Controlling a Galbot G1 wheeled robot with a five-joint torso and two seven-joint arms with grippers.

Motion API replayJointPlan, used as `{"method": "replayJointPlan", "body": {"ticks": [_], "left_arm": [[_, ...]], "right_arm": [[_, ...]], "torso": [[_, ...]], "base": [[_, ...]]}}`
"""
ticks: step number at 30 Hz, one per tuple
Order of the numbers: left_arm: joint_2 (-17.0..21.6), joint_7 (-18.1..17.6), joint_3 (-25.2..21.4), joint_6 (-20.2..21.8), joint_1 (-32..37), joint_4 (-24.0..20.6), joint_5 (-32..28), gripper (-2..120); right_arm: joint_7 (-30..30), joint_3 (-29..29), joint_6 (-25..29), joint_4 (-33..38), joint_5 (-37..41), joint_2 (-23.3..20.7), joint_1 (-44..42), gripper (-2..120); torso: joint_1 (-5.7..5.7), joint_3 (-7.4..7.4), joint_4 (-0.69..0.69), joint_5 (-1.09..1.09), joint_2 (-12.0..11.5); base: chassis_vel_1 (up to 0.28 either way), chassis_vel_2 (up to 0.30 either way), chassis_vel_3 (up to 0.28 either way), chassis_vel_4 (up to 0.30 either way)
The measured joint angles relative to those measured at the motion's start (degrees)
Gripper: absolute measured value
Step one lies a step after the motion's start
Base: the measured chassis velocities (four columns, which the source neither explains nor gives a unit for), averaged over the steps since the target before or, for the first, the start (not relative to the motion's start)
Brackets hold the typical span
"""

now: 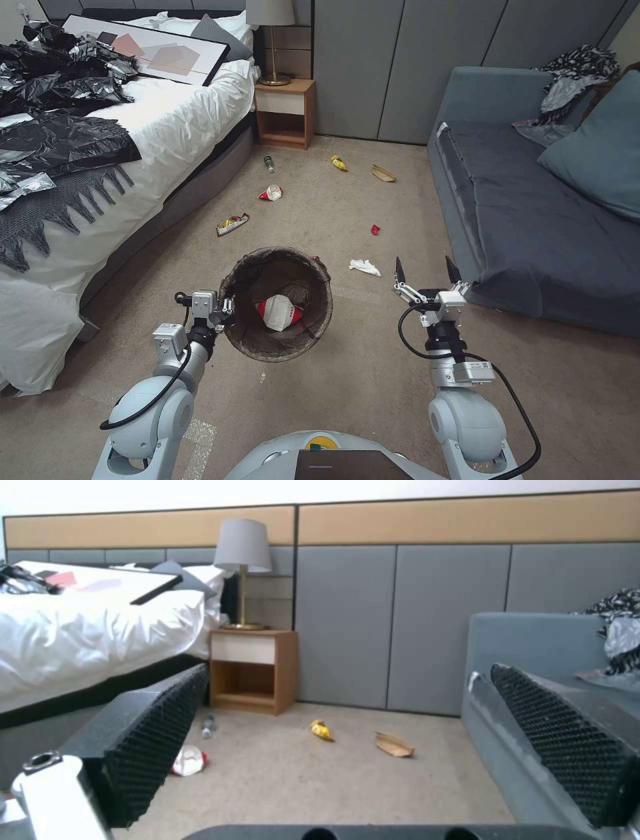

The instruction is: Pick up the trash bin, then pick up the garbage from the floor and place it into the trash bin.

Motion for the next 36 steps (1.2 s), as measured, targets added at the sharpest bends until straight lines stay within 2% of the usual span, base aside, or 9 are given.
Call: {"method": "replayJointPlan", "body": {"ticks": [18, 36], "left_arm": [[0.01, -0.02, -0.04, -0.52, -0.01, 0.29, 0.1, 0], [-0.01, -0.15, -0.12, -0.58, -0.03, 0.29, 0.25, 0]], "right_arm": [[-0.46, -0.05, -0.19, 0.01, -0.09, 0.32, 0.2, 100], [-0.74, -0.03, 0.01, -0.16, -0.13, 0.39, 0.36, 100]], "torso": [[-0.01, 0.0, 0.0, 0.0, 0.0], [0.0, 0.01, 0.01, 0.0, 0.0]], "base": [[-0.005, 0.004, 0.006, -0.005], [-0.144, 0.141, 0.137, -0.134]]}}
